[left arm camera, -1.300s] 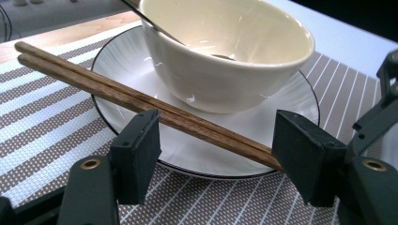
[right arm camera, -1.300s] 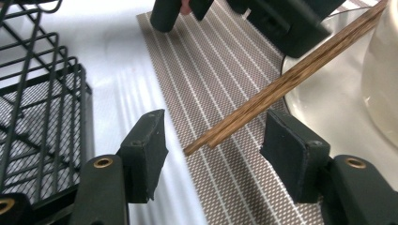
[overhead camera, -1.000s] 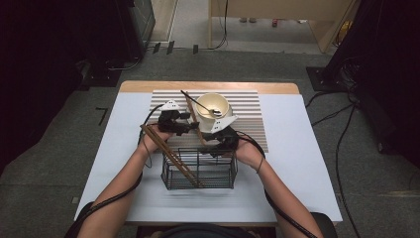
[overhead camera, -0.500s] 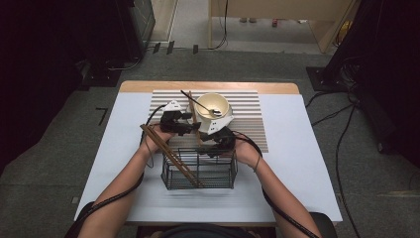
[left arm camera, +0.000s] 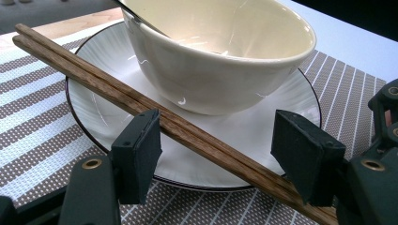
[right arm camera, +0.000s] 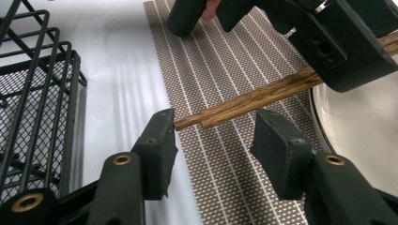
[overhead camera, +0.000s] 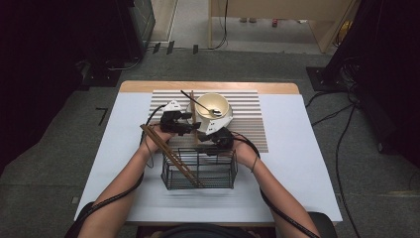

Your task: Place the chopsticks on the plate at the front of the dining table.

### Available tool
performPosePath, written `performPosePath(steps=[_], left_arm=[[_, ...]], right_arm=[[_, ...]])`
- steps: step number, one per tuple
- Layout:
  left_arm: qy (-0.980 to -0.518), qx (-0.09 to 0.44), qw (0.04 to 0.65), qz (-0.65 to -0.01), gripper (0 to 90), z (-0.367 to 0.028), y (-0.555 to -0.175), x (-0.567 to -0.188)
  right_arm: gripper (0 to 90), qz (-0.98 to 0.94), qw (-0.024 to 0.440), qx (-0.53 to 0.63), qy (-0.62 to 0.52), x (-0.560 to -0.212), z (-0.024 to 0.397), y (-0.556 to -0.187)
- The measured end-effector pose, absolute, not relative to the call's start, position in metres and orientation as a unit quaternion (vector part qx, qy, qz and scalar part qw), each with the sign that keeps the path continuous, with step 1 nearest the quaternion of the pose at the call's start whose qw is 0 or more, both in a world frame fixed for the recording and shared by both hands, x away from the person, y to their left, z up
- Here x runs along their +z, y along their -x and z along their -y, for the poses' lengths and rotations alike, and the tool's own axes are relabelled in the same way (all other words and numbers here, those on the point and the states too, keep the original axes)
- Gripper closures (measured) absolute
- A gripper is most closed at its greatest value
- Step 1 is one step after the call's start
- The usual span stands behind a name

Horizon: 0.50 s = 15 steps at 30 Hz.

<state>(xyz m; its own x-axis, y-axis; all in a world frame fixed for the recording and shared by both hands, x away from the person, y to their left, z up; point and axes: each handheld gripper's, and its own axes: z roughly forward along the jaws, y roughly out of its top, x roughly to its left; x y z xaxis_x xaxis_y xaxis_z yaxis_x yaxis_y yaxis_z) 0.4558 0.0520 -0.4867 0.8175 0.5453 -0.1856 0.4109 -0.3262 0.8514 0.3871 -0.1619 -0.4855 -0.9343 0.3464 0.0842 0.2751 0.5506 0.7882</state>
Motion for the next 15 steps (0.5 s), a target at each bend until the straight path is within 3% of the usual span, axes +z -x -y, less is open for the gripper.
performPosePath(steps=[15], left_arm=[[-0.809, 0.065, 0.503, -0.296, 33.5, -0.0525, -0.4556, -0.4865]], right_arm=[[56.8, -0.875, 0.044, 0.440, -0.195, -0.4868, 0.1595, -0.3891]])
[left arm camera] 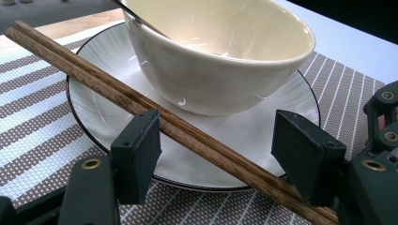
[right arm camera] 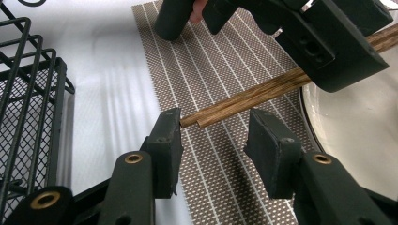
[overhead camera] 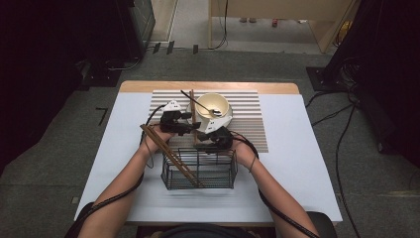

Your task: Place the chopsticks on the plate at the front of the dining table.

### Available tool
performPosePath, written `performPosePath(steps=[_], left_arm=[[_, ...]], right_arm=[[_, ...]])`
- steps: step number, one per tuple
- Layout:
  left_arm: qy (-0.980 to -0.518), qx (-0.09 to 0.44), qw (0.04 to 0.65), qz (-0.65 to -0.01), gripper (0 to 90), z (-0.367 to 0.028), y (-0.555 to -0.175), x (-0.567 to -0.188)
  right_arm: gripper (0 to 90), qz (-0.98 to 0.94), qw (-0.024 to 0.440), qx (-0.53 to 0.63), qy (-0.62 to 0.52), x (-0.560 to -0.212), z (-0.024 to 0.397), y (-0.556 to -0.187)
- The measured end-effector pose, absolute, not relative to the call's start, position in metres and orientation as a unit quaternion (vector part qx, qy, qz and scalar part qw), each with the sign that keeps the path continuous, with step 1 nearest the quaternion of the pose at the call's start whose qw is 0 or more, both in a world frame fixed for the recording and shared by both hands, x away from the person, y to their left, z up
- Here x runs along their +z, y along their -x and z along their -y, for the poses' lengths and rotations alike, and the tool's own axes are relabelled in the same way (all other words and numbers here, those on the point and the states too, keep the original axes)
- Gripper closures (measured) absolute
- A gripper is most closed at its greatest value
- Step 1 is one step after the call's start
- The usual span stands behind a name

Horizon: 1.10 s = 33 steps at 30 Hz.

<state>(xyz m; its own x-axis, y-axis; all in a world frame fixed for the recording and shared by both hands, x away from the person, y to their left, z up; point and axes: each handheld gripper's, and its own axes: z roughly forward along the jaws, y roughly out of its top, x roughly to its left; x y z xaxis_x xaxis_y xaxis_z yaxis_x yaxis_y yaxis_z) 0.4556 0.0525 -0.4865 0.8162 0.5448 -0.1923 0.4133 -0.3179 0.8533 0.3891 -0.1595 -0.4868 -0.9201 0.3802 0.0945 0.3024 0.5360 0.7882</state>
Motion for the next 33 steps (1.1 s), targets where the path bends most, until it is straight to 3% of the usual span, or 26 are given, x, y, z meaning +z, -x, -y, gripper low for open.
performPosePath(steps=[10, 20, 33], left_arm=[[-0.808, 0.069, 0.506, -0.295, 33.4, -0.052, -0.457, -0.488], [-0.804, 0.072, 0.507, -0.301, 33.3, -0.061, -0.454, -0.478], [-0.808, 0.086, 0.494, -0.308, 32.9, -0.077, -0.444, -0.469]], right_arm=[[51.1, -0.875, 0.038, 0.443, -0.189, -0.488, 0.159, -0.389], [38.6, -0.873, 0.031, 0.440, -0.209, -0.481, 0.173, -0.388], [33.0, -0.880, 0.029, 0.423, -0.212, -0.476, 0.193, -0.385]])
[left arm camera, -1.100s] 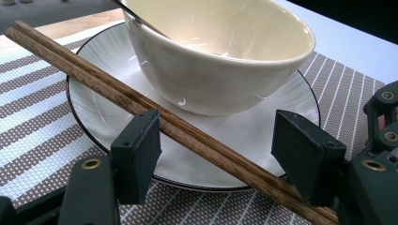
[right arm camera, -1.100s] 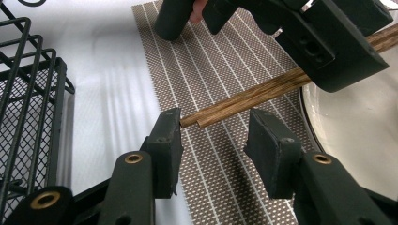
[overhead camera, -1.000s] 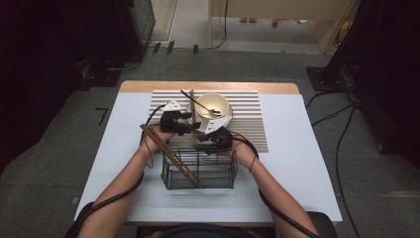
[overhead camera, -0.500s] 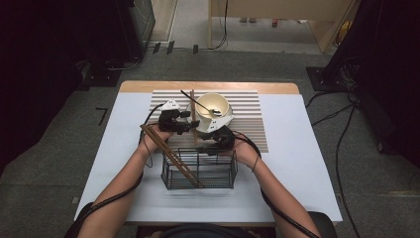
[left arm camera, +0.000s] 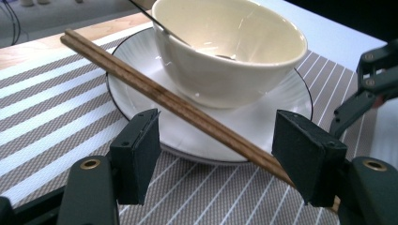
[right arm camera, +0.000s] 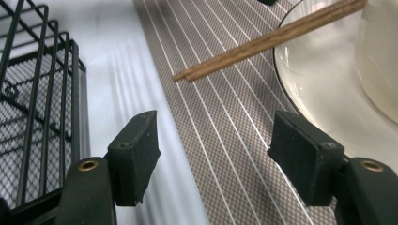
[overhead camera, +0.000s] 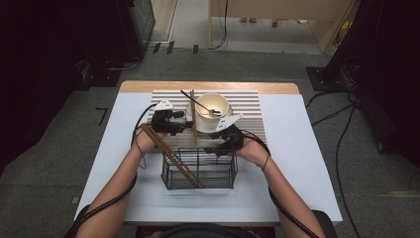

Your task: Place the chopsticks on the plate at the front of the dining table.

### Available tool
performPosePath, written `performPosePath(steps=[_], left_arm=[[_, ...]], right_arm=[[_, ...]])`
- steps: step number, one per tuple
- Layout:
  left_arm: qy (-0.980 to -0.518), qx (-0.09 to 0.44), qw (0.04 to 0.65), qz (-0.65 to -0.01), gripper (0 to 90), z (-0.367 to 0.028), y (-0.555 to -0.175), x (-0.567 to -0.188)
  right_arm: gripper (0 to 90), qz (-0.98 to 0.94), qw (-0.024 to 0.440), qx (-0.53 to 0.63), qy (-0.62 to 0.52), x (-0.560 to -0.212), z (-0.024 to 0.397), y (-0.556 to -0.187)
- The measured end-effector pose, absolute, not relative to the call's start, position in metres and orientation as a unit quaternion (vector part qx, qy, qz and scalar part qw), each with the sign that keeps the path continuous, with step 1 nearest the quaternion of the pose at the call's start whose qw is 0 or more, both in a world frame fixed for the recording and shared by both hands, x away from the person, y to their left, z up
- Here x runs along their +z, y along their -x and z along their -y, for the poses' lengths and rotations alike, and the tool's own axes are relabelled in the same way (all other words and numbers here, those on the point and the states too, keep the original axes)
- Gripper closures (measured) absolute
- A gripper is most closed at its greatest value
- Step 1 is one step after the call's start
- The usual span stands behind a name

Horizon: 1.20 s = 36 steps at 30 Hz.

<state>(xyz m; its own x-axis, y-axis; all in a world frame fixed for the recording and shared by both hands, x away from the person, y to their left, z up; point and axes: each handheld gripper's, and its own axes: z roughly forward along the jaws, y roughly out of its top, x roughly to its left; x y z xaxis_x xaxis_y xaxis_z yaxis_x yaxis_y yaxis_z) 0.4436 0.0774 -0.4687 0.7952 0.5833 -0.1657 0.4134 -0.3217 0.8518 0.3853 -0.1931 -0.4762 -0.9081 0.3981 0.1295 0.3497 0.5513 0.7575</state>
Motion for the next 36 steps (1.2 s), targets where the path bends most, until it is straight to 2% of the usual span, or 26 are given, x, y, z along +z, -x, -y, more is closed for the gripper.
performPosePath(steps=[15, 36], left_arm=[[-0.813, 0.104, 0.477, -0.317, 32.1, -0.098, -0.429, -0.469], [-0.823, 0.132, 0.440, -0.335, 31.1, -0.126, -0.427, -0.486]], right_arm=[[30.8, -0.881, 0.032, 0.421, -0.212, -0.472, 0.213, -0.387], [30.3, -0.874, 0.065, 0.406, -0.258, -0.482, 0.251, -0.399]])
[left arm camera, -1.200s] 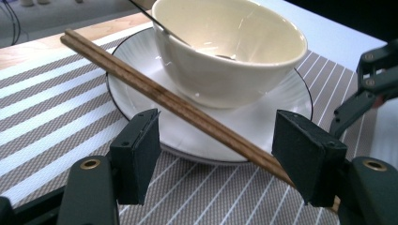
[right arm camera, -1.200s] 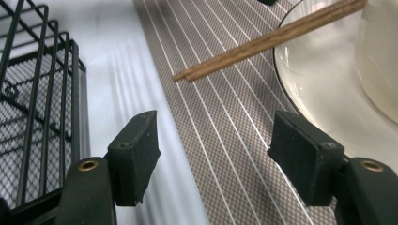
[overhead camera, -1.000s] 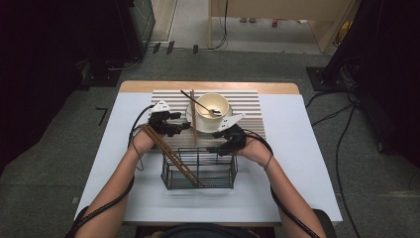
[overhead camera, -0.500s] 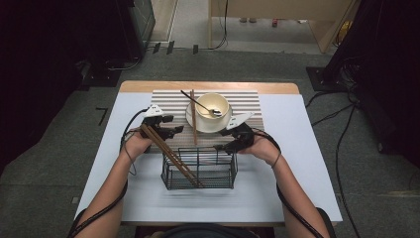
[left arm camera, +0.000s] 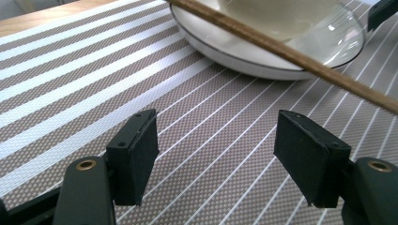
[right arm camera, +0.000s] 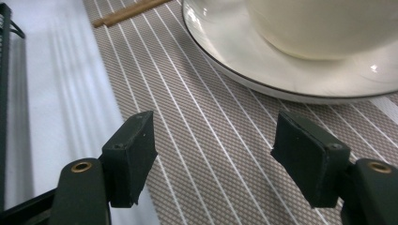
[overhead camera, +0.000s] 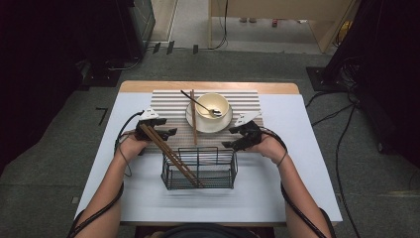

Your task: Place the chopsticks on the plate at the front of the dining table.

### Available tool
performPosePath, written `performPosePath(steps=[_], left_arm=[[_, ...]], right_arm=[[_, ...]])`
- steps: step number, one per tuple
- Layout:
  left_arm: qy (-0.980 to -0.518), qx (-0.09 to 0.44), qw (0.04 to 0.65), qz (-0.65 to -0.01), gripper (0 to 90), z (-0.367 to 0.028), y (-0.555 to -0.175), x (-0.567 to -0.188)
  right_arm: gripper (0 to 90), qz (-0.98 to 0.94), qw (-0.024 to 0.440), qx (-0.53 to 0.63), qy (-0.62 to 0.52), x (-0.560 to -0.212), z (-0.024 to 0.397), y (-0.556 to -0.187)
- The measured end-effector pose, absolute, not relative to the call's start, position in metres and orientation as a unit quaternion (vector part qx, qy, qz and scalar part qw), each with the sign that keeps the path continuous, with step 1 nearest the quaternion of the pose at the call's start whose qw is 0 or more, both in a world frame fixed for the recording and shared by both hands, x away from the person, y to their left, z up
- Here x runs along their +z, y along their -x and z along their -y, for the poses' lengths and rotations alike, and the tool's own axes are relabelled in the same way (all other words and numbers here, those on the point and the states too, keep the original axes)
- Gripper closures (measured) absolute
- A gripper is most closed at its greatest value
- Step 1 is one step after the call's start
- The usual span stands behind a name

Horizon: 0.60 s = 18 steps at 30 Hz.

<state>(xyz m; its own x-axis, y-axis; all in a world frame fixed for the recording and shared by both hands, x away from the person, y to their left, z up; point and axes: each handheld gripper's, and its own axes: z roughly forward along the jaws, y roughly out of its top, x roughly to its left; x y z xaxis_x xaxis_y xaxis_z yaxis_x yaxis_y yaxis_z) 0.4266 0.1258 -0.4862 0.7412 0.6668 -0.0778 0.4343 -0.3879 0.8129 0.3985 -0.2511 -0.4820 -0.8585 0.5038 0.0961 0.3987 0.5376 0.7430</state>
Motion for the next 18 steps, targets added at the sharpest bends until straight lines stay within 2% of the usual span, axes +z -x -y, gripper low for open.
performPosePath(steps=[13, 18], left_arm=[[-0.835, 0.150, 0.400, -0.347, 30.3, -0.142, -0.429, -0.495], [-0.835, 0.147, 0.394, -0.356, 29.7, -0.144, -0.430, -0.495]], right_arm=[[29.6, -0.877, 0.093, 0.381, -0.278, -0.494, 0.264, -0.404], [26.4, -0.874, 0.088, 0.390, -0.277, -0.497, 0.267, -0.404]])
